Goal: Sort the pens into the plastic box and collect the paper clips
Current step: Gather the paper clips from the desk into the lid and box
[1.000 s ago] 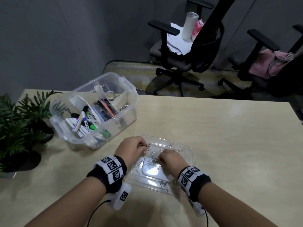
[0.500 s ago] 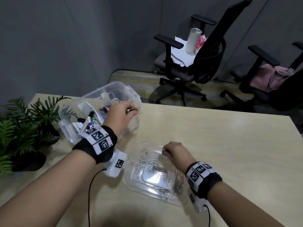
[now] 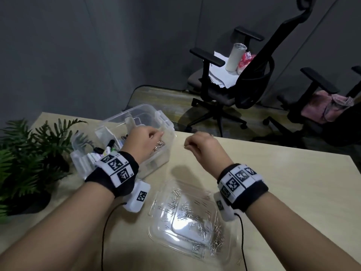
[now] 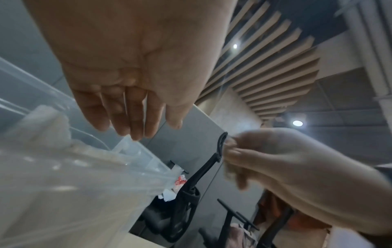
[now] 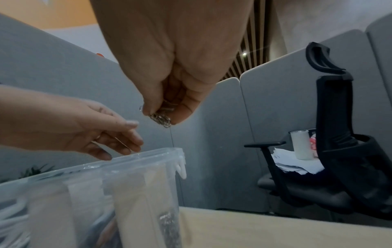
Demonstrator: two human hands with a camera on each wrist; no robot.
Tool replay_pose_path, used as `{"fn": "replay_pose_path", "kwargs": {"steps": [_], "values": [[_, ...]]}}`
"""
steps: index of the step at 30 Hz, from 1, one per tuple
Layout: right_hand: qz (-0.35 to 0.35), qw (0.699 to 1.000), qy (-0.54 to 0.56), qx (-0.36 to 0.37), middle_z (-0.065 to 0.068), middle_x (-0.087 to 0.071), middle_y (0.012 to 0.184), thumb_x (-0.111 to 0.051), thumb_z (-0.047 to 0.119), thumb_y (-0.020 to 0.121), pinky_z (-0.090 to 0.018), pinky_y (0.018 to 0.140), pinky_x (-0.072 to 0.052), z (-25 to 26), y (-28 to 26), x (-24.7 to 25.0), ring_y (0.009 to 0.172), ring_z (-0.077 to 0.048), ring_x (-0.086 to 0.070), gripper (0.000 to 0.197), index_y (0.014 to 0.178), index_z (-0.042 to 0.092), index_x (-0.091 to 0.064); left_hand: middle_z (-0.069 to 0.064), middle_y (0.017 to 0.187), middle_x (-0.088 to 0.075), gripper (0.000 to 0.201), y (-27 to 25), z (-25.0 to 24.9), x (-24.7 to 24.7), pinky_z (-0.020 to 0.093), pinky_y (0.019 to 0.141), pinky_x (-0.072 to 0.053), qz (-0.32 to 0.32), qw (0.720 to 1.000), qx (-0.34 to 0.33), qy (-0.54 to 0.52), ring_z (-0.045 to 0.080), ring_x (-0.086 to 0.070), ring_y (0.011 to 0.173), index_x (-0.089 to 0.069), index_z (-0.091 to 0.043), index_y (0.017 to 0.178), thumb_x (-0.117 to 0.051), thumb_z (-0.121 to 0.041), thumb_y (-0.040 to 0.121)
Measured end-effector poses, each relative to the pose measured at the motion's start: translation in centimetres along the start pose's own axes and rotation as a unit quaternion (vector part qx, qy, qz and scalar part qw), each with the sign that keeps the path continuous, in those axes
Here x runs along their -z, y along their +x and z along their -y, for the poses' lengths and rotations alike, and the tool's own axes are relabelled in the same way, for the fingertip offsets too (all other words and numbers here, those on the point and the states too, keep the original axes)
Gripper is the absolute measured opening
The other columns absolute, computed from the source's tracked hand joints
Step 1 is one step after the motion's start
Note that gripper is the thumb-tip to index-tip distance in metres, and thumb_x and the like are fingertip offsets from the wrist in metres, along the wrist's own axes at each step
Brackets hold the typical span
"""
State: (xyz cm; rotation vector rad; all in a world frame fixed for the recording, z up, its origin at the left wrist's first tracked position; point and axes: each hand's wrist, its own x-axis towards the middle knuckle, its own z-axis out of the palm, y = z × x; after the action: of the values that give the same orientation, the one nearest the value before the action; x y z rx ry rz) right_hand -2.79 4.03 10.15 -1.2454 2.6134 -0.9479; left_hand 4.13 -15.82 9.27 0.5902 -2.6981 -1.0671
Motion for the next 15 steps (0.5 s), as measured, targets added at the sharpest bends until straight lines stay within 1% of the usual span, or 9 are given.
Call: {"fn": "replay_pose_path", "kwargs": {"steps": [1,4,6,8,10,12,13,14,15], "values": [[-0.011,1.0,0.001,0.007,-0.006,-0.063,0.084,-0.064,0.006,0.086,-0.02,0.073,-0.033,0.4,1.3,-0.4,0.082,-0.02,-0.055,0.005,0.084,0.007,-0.068,0.004,0.091,-0.066,0.03,-0.3,-0.2,0.2,0.034,0.075,-0.05,-0.014,1.0,-0.002,-0.011,0.019,-0.06,0.077,-0.071,-0.011,0.097,-0.052,-0.034,0.095],[-0.038,0.999,0.027,0.011,-0.009,-0.065,0.084,-0.066,0.007,0.084,-0.02,0.073,-0.033,1.6,4.7,-2.4,0.083,-0.023,-0.058,0.004,0.086,0.005,-0.069,0.005,0.087,-0.059,0.033,-1.7,-0.6,0.2,0.036,0.075,-0.047,-0.05,0.997,-0.028,-0.06,0.021,-0.057,0.08,-0.065,-0.012,0.091,-0.045,-0.036,0.098],[-0.019,0.999,0.036,-0.01,-0.01,-0.068,0.088,-0.065,0.008,0.084,-0.021,0.075,-0.037,1.9,6.2,-4.1,0.086,-0.025,-0.06,0.009,0.09,0.004,-0.07,0.001,0.084,-0.058,0.029,-2.8,-0.5,-0.2,0.036,0.072,-0.046,-0.043,0.993,-0.05,-0.099,0.018,-0.056,0.08,-0.061,-0.015,0.089,-0.042,-0.035,0.098],[0.034,0.999,0.015,-0.038,-0.011,-0.07,0.095,-0.063,0.012,0.085,-0.029,0.082,-0.044,1.8,6.8,-5.3,0.091,-0.027,-0.063,0.015,0.097,0.007,-0.071,-0.002,0.084,-0.06,0.024,-3.8,-0.3,-0.4,0.033,0.071,-0.045,-0.03,0.991,-0.065,-0.109,0.016,-0.056,0.081,-0.061,-0.015,0.091,-0.044,-0.03,0.099],[0.06,0.997,0.009,-0.057,-0.009,-0.07,0.102,-0.062,0.015,0.087,-0.032,0.087,-0.047,1.7,6.7,-5.8,0.097,-0.025,-0.063,0.019,0.104,0.01,-0.07,0.0,0.084,-0.063,0.023,-4.8,0.1,-0.5,0.036,0.074,-0.048,-0.008,0.991,-0.064,-0.114,0.016,-0.059,0.082,-0.063,-0.013,0.093,-0.046,-0.028,0.099],[0.04,0.997,0.035,-0.055,-0.007,-0.07,0.104,-0.062,0.017,0.089,-0.03,0.089,-0.045,1.4,6.0,-5.5,0.098,-0.021,-0.063,0.019,0.104,0.009,-0.07,0.004,0.079,-0.064,0.026,-6.0,0.5,-1.0,0.042,0.074,-0.051,0.03,0.99,-0.047,-0.126,0.02,-0.061,0.078,-0.063,-0.012,0.09,-0.046,-0.03,0.098],[0.019,0.997,0.049,-0.049,-0.006,-0.07,0.103,-0.062,0.017,0.09,-0.028,0.087,-0.045,1.1,5.4,-5.3,0.096,-0.019,-0.062,0.017,0.102,0.009,-0.071,0.005,0.078,-0.064,0.026,-6.6,0.6,-1.4,0.044,0.074,-0.05,0.052,0.99,-0.04,-0.121,0.021,-0.061,0.076,-0.063,-0.011,0.089,-0.047,-0.03,0.098],[-0.002,0.997,0.059,-0.044,-0.006,-0.069,0.1,-0.063,0.017,0.09,-0.028,0.086,-0.045,0.7,4.8,-5.0,0.094,-0.019,-0.061,0.016,0.1,0.008,-0.071,0.005,0.079,-0.064,0.025,-7.3,0.6,-2.0,0.044,0.075,-0.05,0.074,0.991,-0.033,-0.108,0.019,-0.061,0.076,-0.064,-0.012,0.09,-0.048,-0.03,0.097],[-0.022,0.997,0.062,-0.038,-0.005,-0.068,0.098,-0.062,0.017,0.09,-0.029,0.085,-0.045,0.3,4.1,-4.7,0.093,-0.019,-0.061,0.015,0.098,0.009,-0.071,0.002,0.082,-0.065,0.022,-7.9,0.9,-2.7,0.041,0.077,-0.051,0.096,0.991,-0.024,-0.091,0.016,-0.06,0.078,-0.064,-0.014,0.093,-0.05,-0.03,0.096]]}}
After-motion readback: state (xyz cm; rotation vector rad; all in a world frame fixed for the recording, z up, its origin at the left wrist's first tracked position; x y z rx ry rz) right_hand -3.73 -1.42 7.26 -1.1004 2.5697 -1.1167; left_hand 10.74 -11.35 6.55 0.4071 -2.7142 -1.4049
